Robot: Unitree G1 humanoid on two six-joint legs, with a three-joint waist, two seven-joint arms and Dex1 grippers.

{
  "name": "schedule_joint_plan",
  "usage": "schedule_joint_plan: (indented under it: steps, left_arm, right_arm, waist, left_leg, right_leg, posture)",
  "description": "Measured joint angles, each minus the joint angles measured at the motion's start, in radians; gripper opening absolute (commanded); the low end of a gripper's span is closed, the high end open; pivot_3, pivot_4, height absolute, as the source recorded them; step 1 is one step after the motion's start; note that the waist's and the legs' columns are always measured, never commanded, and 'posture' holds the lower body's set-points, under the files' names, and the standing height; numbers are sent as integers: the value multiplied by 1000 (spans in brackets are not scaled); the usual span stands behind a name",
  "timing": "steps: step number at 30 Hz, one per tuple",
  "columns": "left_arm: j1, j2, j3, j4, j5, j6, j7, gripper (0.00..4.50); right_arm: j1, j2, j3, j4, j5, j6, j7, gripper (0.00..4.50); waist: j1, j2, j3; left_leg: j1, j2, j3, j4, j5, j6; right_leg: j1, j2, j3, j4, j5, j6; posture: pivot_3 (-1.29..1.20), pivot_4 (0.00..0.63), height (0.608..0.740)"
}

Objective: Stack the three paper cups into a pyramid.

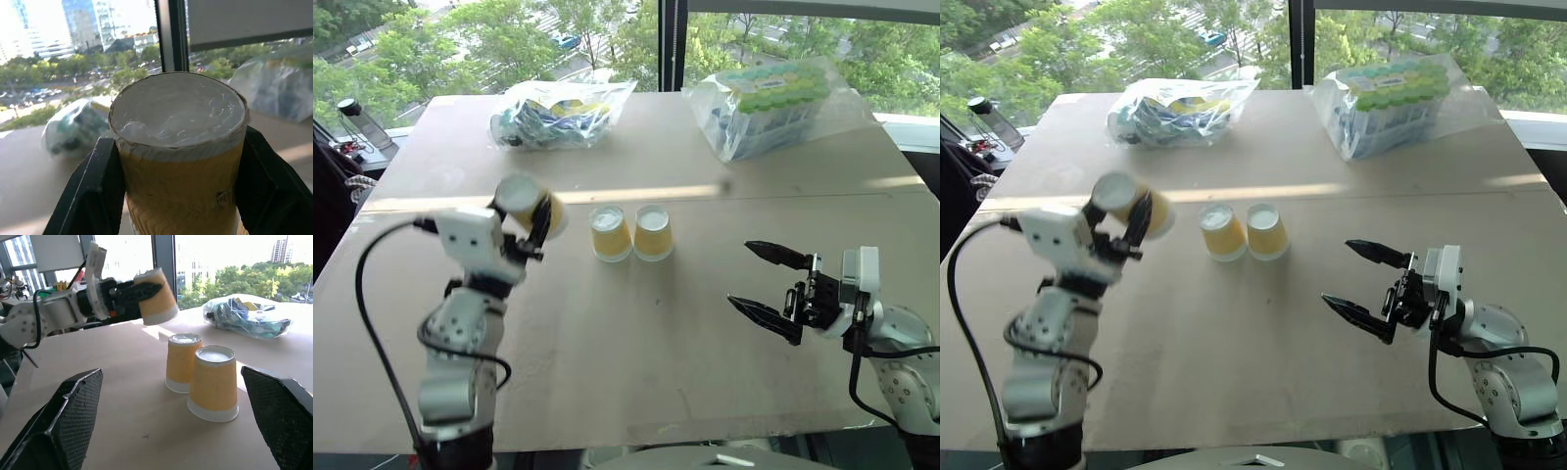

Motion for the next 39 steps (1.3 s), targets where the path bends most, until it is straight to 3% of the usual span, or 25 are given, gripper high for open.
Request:
schedule_joint_plan:
  steps: [4,10,15,36,37,39]
  left_arm:
    - [-105,55,-92,71,-50,92,-117,2278]
    - [-223,79,-136,144,-95,173,-196,2278]
    - [-253,66,-156,224,-82,173,-209,2278]
    - [-255,62,-200,241,-53,165,-266,2278]
    - [-255,62,-200,243,-53,165,-266,3304]
    - [-255,62,-201,245,-53,165,-273,4091]
  right_arm:
    - [-3,3,-2,-1,0,-3,-17,4500]
    - [7,11,-23,-6,-2,-20,-42,4500]
    - [15,25,-24,-12,-5,-30,-66,4500]
    - [16,88,-29,-22,0,-117,-101,4500]
    - [16,89,-30,-22,2,-122,-100,4500]
    - [17,89,-30,-22,3,-128,-97,4500]
  waist:
    - [-18,0,0]
    - [-21,0,0]
    - [-18,0,0]
    - [-19,0,0]
    - [-19,0,0]
    - [-19,0,0]
  left_leg:
    - [-1,0,-1,0,0,0]
    - [-1,0,0,0,0,0]
    - [-1,0,0,2,0,0]
    - [-1,0,1,2,0,0]
    - [-1,0,1,2,0,0]
    - [-1,0,1,2,0,0]
  right_leg:
    - [-2,0,-1,0,0,0]
    - [-3,0,0,5,0,0]
    - [-3,0,0,7,0,0]
    - [-4,0,2,8,0,0]
    - [-4,0,2,8,0,0]
    - [-4,0,2,8,0,0]
  posture:
    - [0,150,740]
    - [0,150,740]
    - [0,150,740]
    - [0,150,740]
    - [0,150,740]
    - [0,150,740]
